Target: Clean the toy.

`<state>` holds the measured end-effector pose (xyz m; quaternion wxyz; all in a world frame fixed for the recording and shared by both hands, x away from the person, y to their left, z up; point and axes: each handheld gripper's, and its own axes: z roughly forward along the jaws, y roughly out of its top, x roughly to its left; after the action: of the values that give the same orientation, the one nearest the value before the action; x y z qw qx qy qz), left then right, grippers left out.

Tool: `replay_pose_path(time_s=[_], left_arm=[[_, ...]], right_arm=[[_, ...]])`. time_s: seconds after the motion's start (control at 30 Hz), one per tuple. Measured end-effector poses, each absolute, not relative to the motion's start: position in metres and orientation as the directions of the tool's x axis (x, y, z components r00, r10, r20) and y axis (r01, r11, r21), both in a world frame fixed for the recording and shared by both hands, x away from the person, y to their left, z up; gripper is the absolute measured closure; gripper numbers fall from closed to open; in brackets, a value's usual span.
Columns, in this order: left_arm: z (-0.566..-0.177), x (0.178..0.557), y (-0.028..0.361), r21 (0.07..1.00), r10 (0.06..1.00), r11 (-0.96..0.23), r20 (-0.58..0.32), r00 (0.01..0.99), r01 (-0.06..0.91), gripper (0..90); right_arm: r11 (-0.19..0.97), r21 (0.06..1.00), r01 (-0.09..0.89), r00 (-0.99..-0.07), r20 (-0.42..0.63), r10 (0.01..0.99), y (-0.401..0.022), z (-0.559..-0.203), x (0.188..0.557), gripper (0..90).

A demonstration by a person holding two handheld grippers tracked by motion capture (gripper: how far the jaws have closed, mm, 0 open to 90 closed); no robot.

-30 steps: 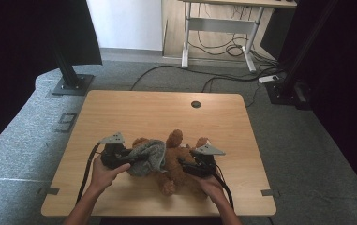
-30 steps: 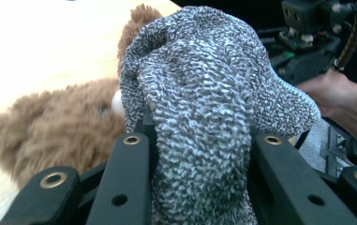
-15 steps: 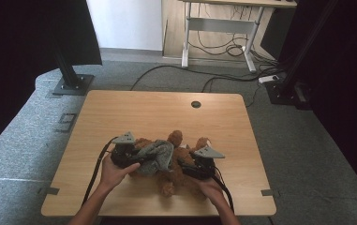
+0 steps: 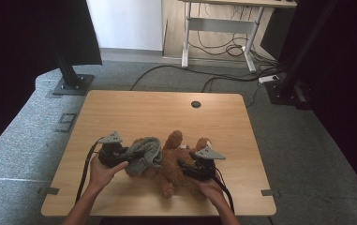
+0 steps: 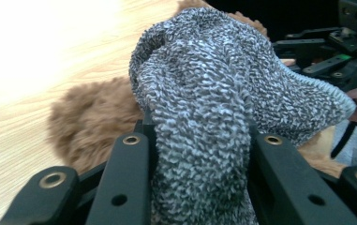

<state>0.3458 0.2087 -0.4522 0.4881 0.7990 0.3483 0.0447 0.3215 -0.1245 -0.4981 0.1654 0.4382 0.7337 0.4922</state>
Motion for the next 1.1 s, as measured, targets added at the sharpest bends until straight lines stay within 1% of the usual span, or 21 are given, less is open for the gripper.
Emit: replay_pose_path(time_s=[0.3,0.47,0.6,0.73,0.9,1.1], left_arm=[[-0.460,0.349,0.223,0.803,0.613,-0.247,-0.304,0.729,0.542,67.8],[-0.457,0.347,0.224,0.810,0.597,-0.220,-0.329,0.731,0.544,67.7],[-0.446,0.341,0.216,0.830,0.570,-0.223,-0.314,0.759,0.511,67.7],[-0.437,0.338,0.200,0.843,0.546,-0.241,-0.291,0.786,0.480,67.7],[-0.440,0.339,0.190,0.833,0.558,-0.270,-0.273,0.784,0.483,67.6],[-0.448,0.340,0.196,0.822,0.570,-0.259,-0.293,0.767,0.507,67.7]], right_arm=[[0.127,0.868,0.480,-0.561,0.193,0.805,-0.125,-0.498,0.321,40.2],[0.122,0.868,0.481,-0.561,0.197,0.804,-0.126,-0.499,0.322,40.2],[0.115,0.869,0.481,-0.563,0.206,0.800,-0.126,-0.499,0.321,40.8],[0.113,0.878,0.466,-0.580,0.206,0.788,-0.122,-0.502,0.319,42.2],[0.126,0.887,0.445,-0.623,0.205,0.755,-0.107,-0.504,0.319,42.5],[0.132,0.887,0.443,-0.633,0.205,0.747,-0.104,-0.504,0.318,42.3]])
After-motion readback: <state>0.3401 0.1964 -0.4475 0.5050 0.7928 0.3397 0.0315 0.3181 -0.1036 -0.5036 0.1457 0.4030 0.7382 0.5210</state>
